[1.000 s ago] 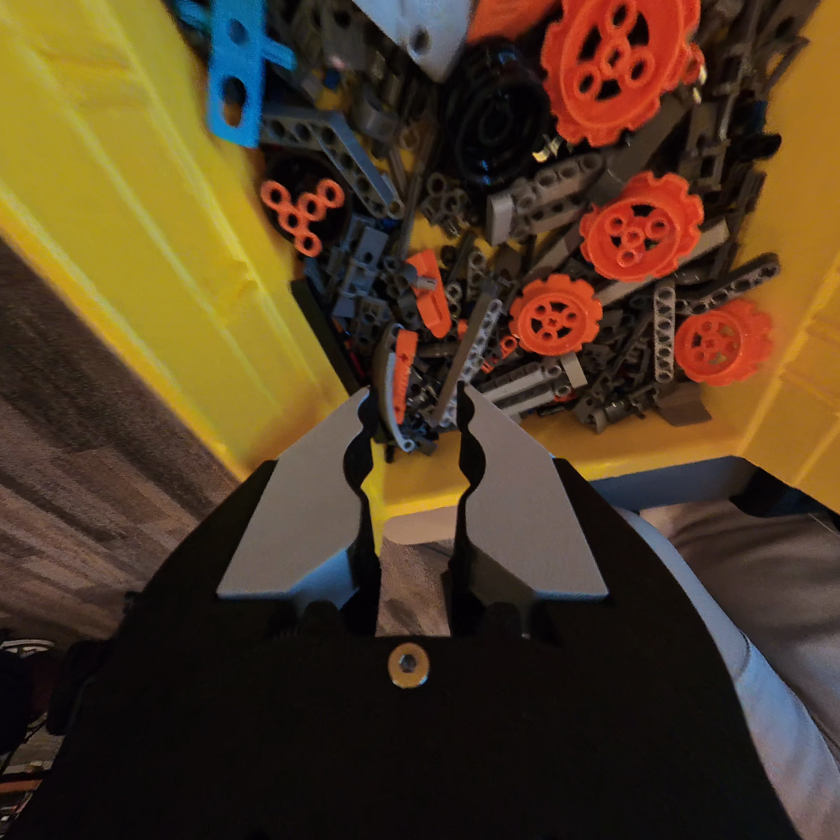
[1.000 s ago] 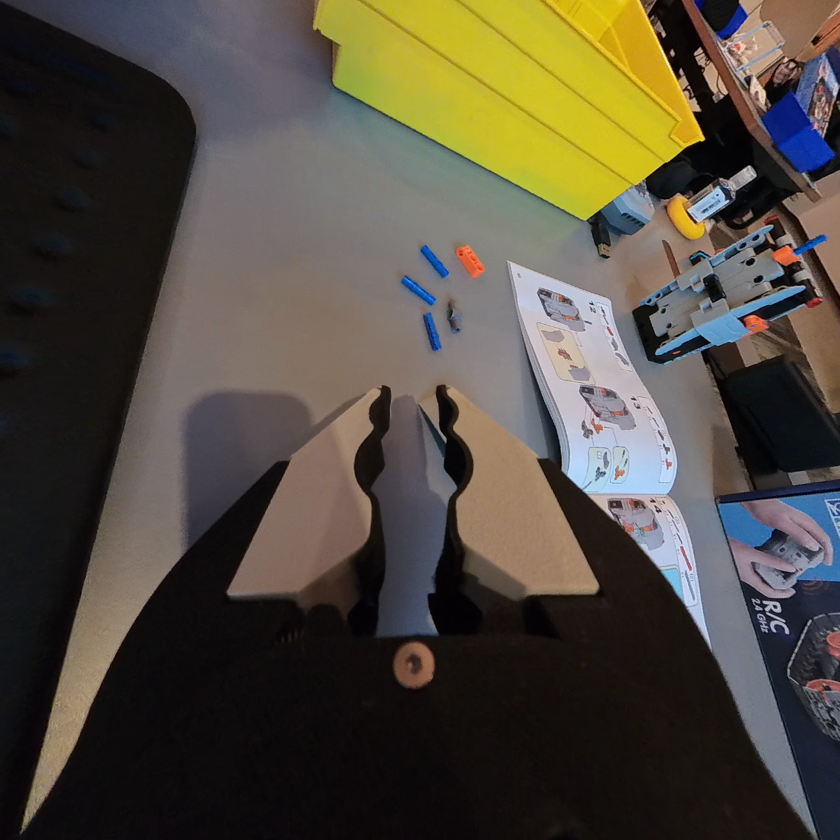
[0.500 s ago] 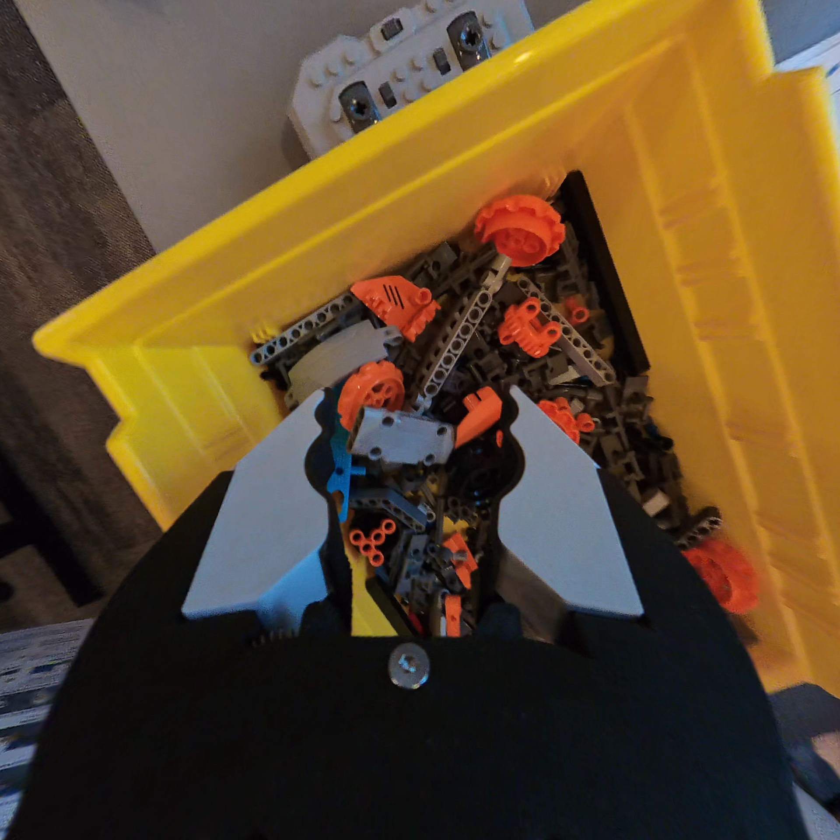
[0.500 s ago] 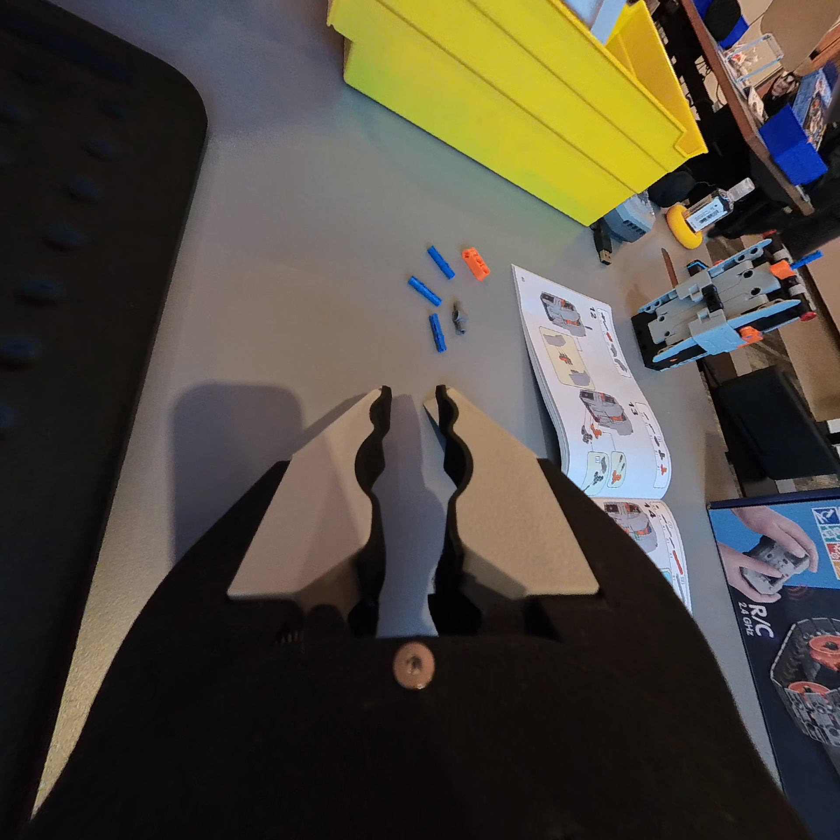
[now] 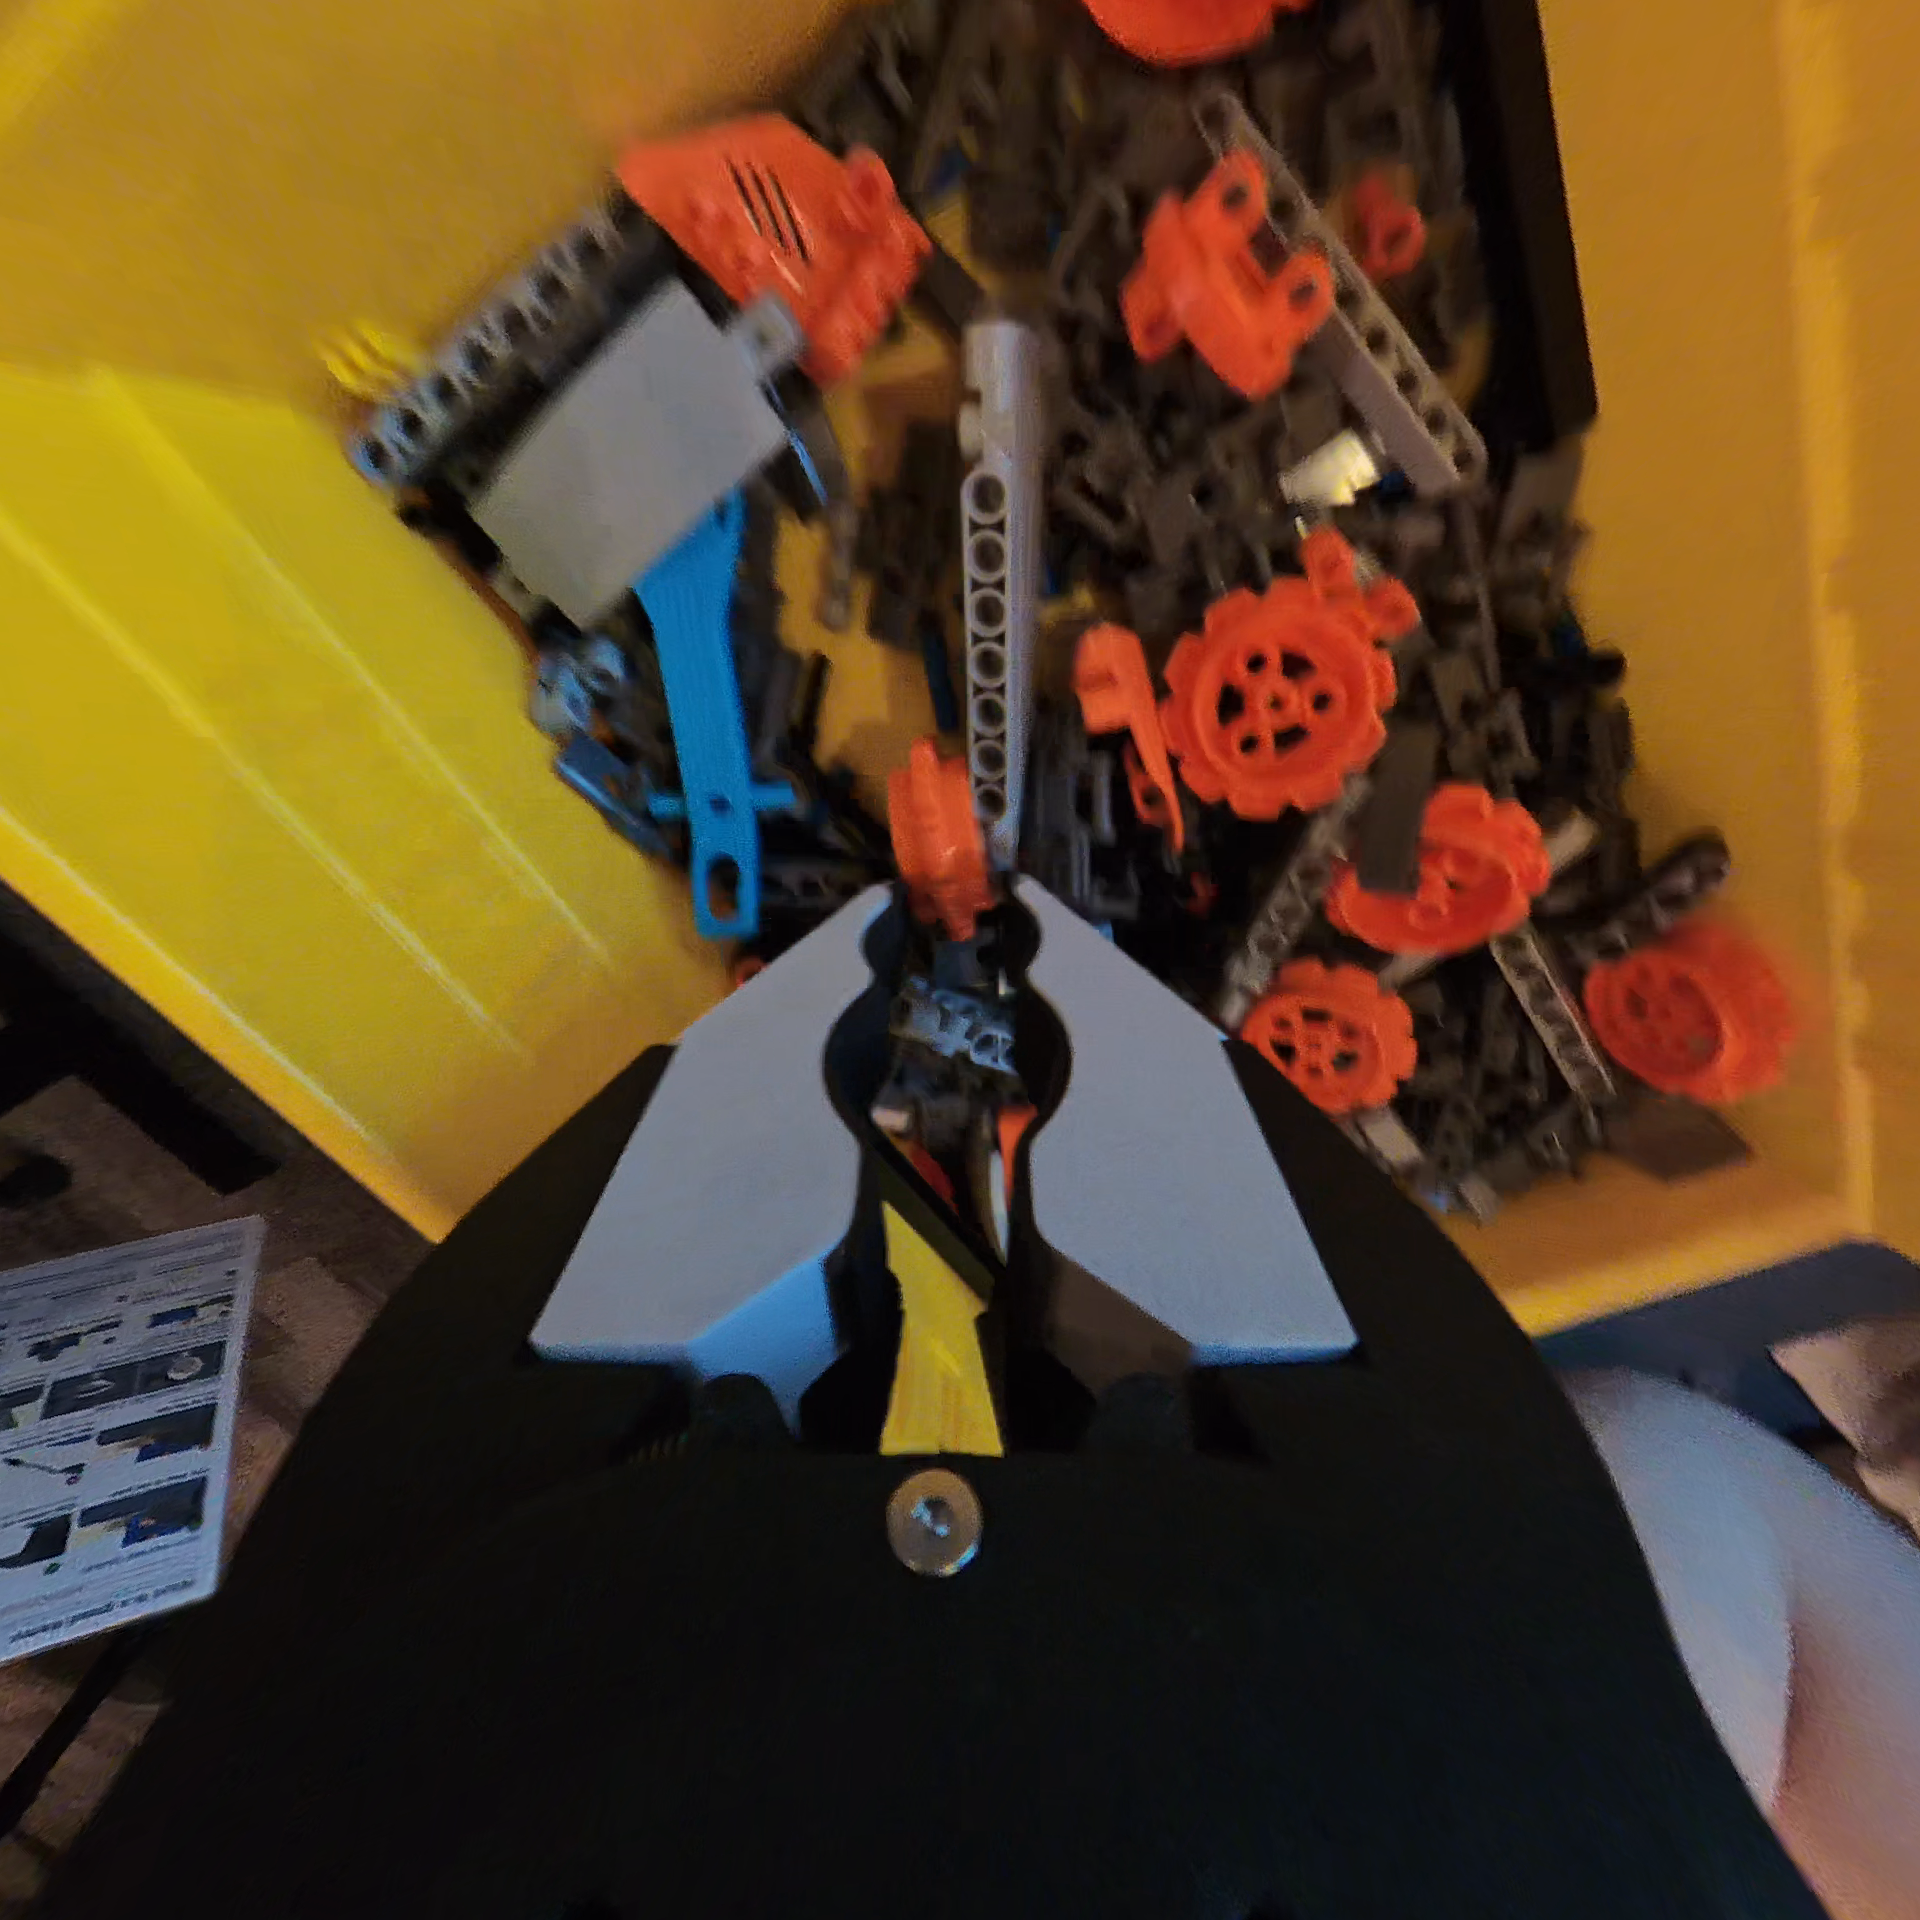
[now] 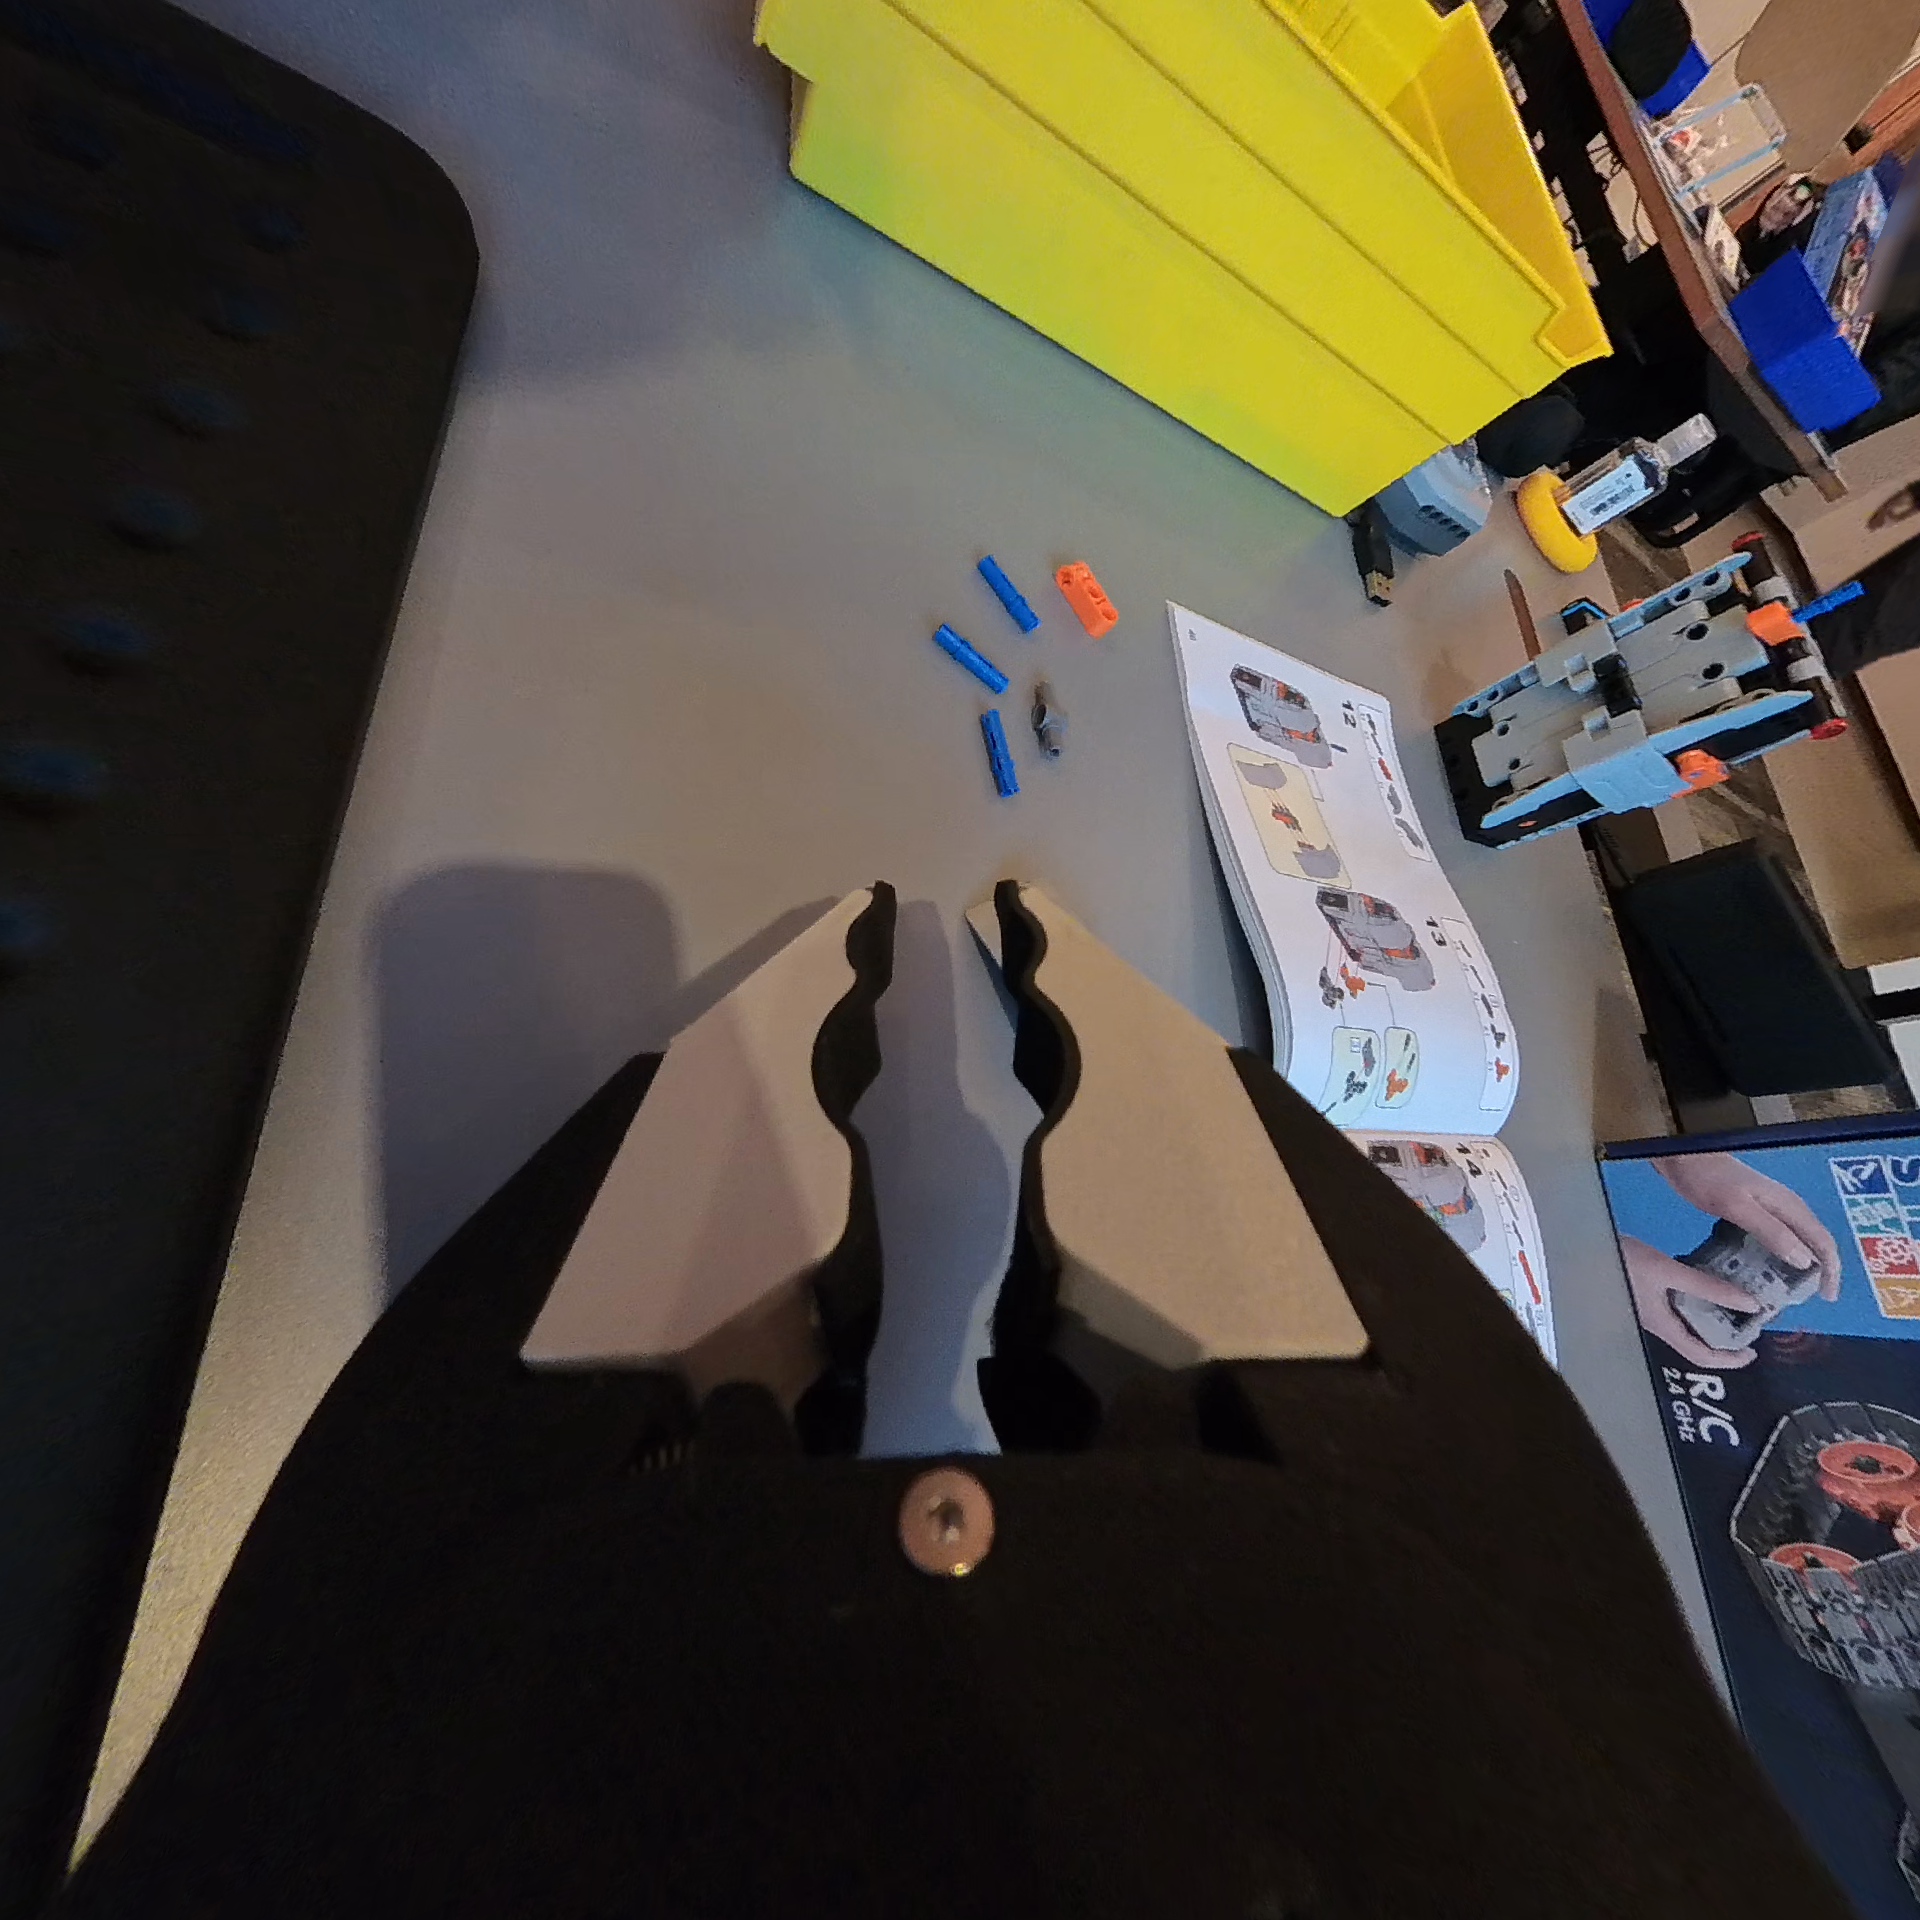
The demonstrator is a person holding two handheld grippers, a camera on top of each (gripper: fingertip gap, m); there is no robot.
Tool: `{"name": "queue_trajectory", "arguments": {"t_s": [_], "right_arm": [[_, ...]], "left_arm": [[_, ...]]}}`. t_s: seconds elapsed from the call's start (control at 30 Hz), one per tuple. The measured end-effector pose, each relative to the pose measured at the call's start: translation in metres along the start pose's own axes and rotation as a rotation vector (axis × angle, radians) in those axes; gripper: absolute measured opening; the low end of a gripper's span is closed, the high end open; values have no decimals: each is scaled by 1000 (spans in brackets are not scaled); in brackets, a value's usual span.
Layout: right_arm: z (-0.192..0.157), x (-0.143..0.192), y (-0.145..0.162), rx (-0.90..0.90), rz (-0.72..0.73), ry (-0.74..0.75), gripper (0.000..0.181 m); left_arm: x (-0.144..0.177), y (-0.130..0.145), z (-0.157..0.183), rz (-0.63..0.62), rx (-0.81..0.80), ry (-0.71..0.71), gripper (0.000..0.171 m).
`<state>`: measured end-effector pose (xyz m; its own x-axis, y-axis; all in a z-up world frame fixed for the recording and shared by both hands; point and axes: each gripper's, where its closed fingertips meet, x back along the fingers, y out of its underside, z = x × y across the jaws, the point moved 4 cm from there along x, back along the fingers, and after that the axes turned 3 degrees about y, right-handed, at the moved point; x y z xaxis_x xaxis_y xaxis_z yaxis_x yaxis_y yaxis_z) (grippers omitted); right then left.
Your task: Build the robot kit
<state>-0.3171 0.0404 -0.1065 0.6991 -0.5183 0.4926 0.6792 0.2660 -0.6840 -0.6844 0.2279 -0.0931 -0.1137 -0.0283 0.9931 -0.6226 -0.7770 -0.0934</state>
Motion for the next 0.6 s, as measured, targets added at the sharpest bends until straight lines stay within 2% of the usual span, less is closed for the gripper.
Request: {"name": "queue_trajectory", "arguments": {"t_s": [0.13, 0.23, 0.33, 0.4, 0.43, 0.47, 0.53, 0.6], "right_arm": [[0, -3, 3, -10, -10, -12, 19], [1, -2, 4, -9, -14, -2, 19], [2, -1, 3, -13, -9, 7, 19], [2, -1, 3, -15, -8, 3, 19], [1, -1, 3, -13, -8, 1, 19], [1, -2, 3, -10, -8, -3, 19], [0, -3, 3, -7, -11, -6, 19], [1, -2, 3, -8, -12, -2, 19]], "left_arm": [[3, 30, 14, -85, -6, 70, 8], [5, 34, 13, -83, 14, 72, 7], [15, 12, -7, 37, 45, -28, 23], [25, -16, -28, 189, 56, -148, 35], [28, -31, -33, 264, 52, -175, 36], [27, -45, -35, 319, 37, -182, 44], [19, -61, -30, 342, -21, -187, 48], [5, -64, -24, 282, -72, -190, 53]]}}
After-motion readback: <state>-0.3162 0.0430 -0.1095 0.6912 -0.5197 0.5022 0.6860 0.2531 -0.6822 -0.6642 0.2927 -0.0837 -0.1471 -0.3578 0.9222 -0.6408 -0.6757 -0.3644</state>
